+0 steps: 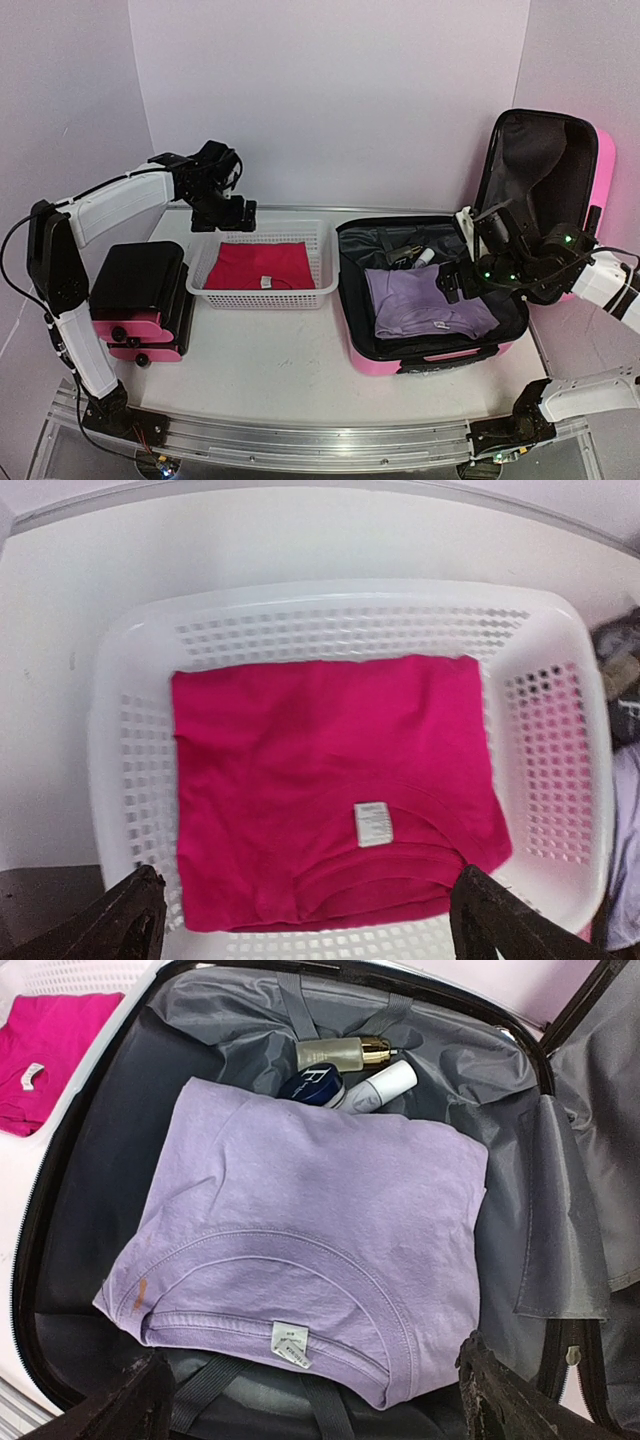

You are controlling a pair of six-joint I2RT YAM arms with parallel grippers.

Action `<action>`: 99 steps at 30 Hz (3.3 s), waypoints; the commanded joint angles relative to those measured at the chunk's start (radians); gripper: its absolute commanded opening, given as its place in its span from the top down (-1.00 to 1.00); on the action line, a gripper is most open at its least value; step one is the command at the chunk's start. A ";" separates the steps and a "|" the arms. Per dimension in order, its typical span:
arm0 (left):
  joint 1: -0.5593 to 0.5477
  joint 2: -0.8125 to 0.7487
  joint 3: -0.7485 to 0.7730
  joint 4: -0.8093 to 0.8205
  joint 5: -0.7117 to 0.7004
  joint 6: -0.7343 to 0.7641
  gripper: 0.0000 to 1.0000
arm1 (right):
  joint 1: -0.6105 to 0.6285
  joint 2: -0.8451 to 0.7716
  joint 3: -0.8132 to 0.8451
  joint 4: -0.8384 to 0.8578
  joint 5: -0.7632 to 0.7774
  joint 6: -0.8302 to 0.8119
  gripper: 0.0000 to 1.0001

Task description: Open, take out, and arrange the luggage

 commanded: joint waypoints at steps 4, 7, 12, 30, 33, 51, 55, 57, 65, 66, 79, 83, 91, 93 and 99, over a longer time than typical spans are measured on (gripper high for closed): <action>-0.083 -0.089 -0.055 0.241 0.449 -0.029 -0.99 | -0.002 0.024 0.033 0.010 0.018 -0.018 -0.97; -0.132 -0.126 -0.147 0.494 0.644 -0.152 -0.99 | -0.002 0.061 0.042 -0.041 0.049 -0.033 -0.96; -0.297 -0.029 -0.107 0.652 0.772 -0.290 -0.94 | -0.002 0.144 0.067 -0.077 0.041 -0.038 -0.97; -0.290 -0.267 -0.360 0.650 0.412 -0.241 -0.90 | 0.140 0.621 0.264 0.010 -0.241 -0.143 -0.84; -0.245 -0.324 -0.413 0.649 0.415 -0.242 -0.91 | 0.155 0.660 0.277 0.010 -0.199 -0.129 -0.84; -0.224 -0.317 -0.385 0.642 0.493 -0.211 -0.94 | 0.153 0.707 0.258 0.004 -0.146 -0.083 -0.19; -0.221 -0.314 -0.381 0.643 0.501 -0.212 -0.94 | 0.151 0.690 0.253 0.002 -0.113 -0.077 0.31; -0.222 -0.311 -0.380 0.642 0.510 -0.217 -0.94 | 0.142 0.671 0.253 0.003 -0.108 -0.076 0.55; -0.221 -0.273 -0.360 0.644 0.568 -0.258 -0.96 | 0.084 0.592 0.228 0.038 -0.154 -0.096 1.00; -0.221 -0.267 -0.359 0.645 0.576 -0.262 -0.96 | 0.077 0.590 0.226 0.041 -0.164 -0.096 1.00; -0.221 -0.249 -0.351 0.647 0.604 -0.282 -0.97 | 0.074 0.590 0.218 0.069 -0.287 -0.102 1.00; -0.221 -0.210 -0.337 0.656 0.662 -0.368 -0.99 | 0.073 0.535 0.206 0.094 -0.215 -0.081 1.00; -0.238 -0.014 -0.308 0.781 0.741 -0.870 -0.85 | 0.072 0.463 0.134 0.182 -0.200 -0.081 1.00; -0.257 0.032 -0.284 0.785 0.734 -0.992 -0.84 | 0.072 0.444 0.113 0.206 -0.197 -0.081 1.00; -0.339 0.153 -0.150 0.792 0.724 -1.189 -0.96 | 0.066 0.389 0.068 0.244 -0.190 -0.095 1.00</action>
